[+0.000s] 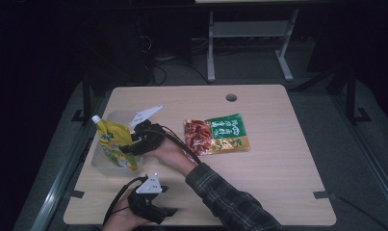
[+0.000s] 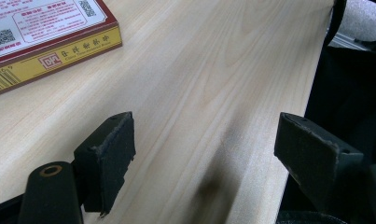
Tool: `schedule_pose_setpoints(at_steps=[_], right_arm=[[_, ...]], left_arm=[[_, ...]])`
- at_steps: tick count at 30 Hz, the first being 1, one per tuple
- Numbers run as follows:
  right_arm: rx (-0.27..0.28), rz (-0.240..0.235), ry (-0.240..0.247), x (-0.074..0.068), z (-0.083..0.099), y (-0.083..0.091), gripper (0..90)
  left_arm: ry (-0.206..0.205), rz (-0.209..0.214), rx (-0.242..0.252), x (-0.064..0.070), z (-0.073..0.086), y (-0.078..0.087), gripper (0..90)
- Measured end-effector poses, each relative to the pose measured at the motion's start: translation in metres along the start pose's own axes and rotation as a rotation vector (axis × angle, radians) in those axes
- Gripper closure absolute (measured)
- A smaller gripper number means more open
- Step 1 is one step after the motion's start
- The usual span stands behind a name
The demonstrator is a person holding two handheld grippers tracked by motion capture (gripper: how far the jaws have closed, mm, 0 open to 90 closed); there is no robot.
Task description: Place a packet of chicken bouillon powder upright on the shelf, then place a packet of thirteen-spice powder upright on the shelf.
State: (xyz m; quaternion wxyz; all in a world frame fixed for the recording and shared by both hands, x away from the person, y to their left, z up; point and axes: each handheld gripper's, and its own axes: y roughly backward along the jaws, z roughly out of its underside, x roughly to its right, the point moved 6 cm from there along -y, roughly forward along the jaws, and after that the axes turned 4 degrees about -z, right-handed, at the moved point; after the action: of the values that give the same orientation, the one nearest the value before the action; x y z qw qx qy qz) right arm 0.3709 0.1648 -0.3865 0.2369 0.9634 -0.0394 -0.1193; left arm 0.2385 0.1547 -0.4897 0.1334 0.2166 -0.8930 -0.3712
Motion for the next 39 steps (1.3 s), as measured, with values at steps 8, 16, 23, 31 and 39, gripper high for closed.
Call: schedule_pose_setpoints(at_steps=[8,16,23,31,39], right_arm=[[-0.024,0.056,0.014,0.003,0.013,0.026,45.2],[-0.058,0.113,0.005,0.012,0.034,0.047,45.5],[-0.106,0.153,0.001,0.029,0.061,0.057,75.8],[-0.15,0.169,-0.01,0.046,0.076,0.043,89.7],[-0.211,0.182,-0.014,0.062,0.085,0.019,89.8]], left_arm=[[-0.009,-0.004,-0.01,-0.003,0.001,0.0,19.8],[0.004,-0.012,-0.006,-0.005,0.002,0.002,19.9],[0.027,-0.019,0.007,-0.009,0.002,0.003,19.9],[0.02,-0.017,0.004,-0.009,0.002,0.002,19.9],[0.019,-0.017,0.012,-0.009,0.001,0.003,19.8]])
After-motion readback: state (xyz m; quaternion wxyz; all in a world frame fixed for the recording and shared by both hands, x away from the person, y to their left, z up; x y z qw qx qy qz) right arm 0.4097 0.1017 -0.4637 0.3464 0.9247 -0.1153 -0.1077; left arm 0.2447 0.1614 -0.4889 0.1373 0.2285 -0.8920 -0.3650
